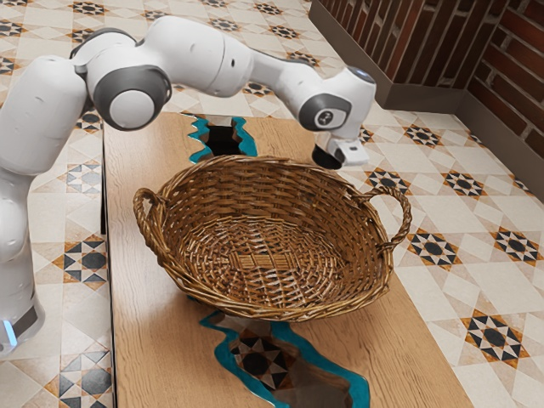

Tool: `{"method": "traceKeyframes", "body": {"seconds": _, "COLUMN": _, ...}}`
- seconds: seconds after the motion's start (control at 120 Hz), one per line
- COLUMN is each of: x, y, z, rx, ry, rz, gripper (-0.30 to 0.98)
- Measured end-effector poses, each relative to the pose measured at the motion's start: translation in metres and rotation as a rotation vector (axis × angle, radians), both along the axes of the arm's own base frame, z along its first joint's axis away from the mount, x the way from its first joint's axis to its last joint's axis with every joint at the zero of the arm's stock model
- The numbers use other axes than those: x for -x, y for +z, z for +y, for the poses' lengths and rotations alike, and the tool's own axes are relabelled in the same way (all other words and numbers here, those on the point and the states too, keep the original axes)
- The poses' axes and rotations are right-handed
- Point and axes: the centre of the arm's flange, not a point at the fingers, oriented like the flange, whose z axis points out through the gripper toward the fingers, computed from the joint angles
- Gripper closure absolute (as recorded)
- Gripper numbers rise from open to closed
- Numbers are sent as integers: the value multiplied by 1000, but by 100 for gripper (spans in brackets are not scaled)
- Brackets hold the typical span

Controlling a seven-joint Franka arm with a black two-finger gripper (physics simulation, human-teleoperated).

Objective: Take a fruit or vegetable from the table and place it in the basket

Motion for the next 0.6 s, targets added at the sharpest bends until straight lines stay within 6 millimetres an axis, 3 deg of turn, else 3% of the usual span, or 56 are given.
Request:
{"method": "traceKeyframes", "body": {"seconds": 0.233, "x": -2, "y": -1, "z": -18, "rx": 13, "ry": -12, "rz": 1, "gripper": 0}}
{"method": "traceKeyframes", "body": {"seconds": 0.6, "x": 0, "y": -8, "z": -19, "rx": 27, "ry": 20, "rz": 14, "gripper": 0}}
